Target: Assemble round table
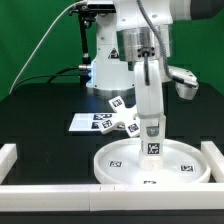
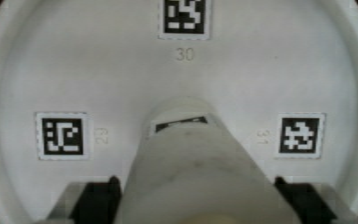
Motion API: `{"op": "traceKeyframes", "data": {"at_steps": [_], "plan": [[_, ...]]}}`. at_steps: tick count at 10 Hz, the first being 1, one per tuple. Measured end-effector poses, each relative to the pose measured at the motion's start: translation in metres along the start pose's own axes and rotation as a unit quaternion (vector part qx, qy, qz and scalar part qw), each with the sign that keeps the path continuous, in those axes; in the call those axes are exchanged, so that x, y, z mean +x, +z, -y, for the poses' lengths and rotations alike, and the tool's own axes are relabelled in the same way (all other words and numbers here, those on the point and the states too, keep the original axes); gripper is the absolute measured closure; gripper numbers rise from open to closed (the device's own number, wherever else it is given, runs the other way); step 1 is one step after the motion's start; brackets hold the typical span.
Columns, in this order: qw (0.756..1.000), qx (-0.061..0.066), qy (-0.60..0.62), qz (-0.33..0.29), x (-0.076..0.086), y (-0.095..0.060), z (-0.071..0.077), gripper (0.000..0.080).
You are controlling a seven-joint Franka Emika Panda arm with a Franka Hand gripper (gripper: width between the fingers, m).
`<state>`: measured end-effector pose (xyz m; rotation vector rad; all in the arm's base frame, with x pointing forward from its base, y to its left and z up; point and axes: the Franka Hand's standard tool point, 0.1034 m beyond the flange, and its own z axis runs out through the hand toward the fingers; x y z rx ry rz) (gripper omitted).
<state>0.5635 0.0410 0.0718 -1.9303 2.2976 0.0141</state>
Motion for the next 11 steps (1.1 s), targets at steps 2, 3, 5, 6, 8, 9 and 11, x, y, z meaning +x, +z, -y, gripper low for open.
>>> {"op": "traceKeyframes", "data": {"at_steps": [2, 3, 5, 6, 8, 9, 11], "plan": [[0.998, 0.002, 0.057, 0.004, 0.0003, 0.0001, 0.0004, 0.0393], [0.997, 0.003, 0.072, 0.005, 0.0006, 0.0001, 0.0005, 0.0393], [0.99, 0.006, 0.144, 0.012, 0.0001, -0.0002, 0.0014, 0.0393], [0.986, 0.006, 0.167, 0.013, 0.0, -0.0004, 0.0016, 0.0393], [0.983, 0.007, 0.183, 0.016, 0.0005, -0.0006, 0.0019, 0.0393], [0.983, 0.006, 0.181, 0.016, 0.0004, -0.0004, 0.0016, 0.0338], [0.984, 0.006, 0.178, 0.016, -0.0001, 0.0002, 0.0011, 0.0195]]}}
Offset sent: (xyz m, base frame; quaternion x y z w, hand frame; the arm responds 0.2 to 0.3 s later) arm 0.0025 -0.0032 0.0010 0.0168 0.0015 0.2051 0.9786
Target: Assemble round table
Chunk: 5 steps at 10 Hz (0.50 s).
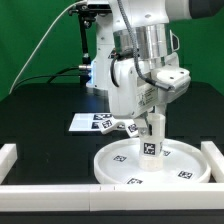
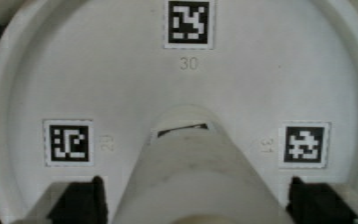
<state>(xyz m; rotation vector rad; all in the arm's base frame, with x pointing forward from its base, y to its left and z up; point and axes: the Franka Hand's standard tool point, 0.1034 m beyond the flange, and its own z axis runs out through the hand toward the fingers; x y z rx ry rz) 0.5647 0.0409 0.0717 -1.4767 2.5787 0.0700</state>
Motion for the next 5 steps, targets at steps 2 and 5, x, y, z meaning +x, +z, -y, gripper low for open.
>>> {"op": "traceKeyframes", "data": {"at_steps": [2, 5], "plan": [[1.0, 0.0, -0.004, 0.0, 0.0001, 0.0005, -0.0003, 0.0159], [1.0, -0.002, -0.016, 0.001, -0.0009, -0.0018, -0.0004, 0.0152]]}}
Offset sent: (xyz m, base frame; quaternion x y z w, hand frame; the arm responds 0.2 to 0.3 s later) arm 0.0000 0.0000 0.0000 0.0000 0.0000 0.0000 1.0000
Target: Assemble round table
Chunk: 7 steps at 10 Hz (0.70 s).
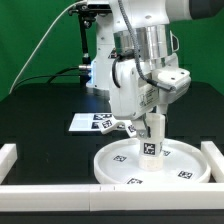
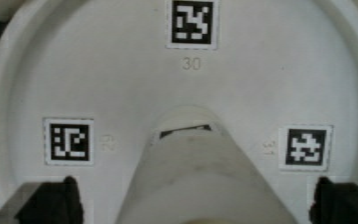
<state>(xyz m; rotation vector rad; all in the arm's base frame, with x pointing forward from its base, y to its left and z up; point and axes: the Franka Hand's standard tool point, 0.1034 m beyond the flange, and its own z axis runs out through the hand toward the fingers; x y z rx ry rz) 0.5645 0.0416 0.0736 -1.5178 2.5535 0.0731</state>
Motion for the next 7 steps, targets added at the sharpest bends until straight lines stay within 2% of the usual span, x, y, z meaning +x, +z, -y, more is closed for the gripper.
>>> {"op": "traceKeyframes", "data": {"at_steps": [2, 3, 4, 5, 7], "plan": [[0.999, 0.004, -0.043, 0.021, -0.008, -0.033, -0.001, 0.015], [0.998, -0.006, -0.06, 0.028, -0.013, -0.044, -0.012, 0.015], [0.996, -0.019, -0.075, 0.033, -0.017, -0.051, -0.022, 0.015], [0.996, -0.025, -0.082, 0.033, -0.02, -0.052, -0.023, 0.015], [0.995, -0.026, -0.089, 0.032, -0.019, -0.05, -0.023, 0.015]]}}
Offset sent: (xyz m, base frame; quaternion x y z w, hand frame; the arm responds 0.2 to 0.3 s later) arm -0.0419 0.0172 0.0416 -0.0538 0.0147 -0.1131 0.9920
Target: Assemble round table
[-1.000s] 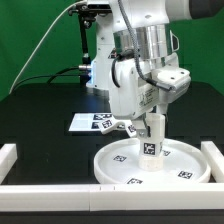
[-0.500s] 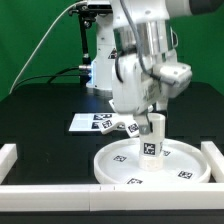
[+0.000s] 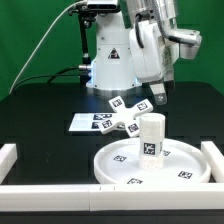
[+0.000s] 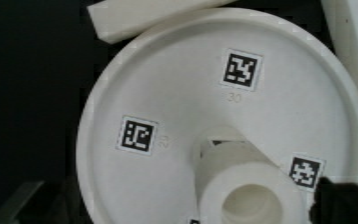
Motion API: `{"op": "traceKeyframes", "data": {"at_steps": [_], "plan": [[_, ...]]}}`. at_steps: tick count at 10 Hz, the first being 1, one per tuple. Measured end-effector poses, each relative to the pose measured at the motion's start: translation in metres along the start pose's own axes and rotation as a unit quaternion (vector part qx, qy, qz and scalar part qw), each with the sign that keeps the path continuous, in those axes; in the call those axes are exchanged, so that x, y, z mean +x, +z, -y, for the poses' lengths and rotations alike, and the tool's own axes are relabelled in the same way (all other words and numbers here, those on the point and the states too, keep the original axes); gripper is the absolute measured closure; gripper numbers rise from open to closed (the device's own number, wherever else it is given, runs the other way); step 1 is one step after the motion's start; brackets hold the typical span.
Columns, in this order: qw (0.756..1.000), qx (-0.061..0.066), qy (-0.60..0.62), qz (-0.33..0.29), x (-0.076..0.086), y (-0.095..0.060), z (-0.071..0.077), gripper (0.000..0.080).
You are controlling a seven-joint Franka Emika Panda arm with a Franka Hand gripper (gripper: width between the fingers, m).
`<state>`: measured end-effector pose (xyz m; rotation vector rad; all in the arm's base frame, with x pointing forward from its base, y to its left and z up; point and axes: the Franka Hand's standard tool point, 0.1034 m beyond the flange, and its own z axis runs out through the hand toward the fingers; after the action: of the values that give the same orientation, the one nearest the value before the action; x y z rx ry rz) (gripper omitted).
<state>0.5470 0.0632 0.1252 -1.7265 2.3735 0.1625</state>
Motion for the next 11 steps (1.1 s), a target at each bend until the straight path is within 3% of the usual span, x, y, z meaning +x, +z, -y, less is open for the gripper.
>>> {"op": "traceKeyframes", "data": {"at_steps": [3, 5, 6, 7, 9, 11], "plan": [[0.987, -0.005, -0.158, 0.0, 0.006, 0.0, -0.005, 0.015], [0.951, -0.017, -0.309, 0.001, 0.02, 0.001, -0.02, 0.015], [0.921, -0.02, -0.39, -0.002, 0.025, 0.004, -0.026, 0.015], [0.91, -0.015, -0.414, -0.006, 0.027, 0.004, -0.026, 0.015], [0.879, -0.017, -0.476, -0.005, 0.027, 0.005, -0.026, 0.015], [0.868, -0.018, -0.495, -0.004, 0.031, 0.006, -0.028, 0.015]]}}
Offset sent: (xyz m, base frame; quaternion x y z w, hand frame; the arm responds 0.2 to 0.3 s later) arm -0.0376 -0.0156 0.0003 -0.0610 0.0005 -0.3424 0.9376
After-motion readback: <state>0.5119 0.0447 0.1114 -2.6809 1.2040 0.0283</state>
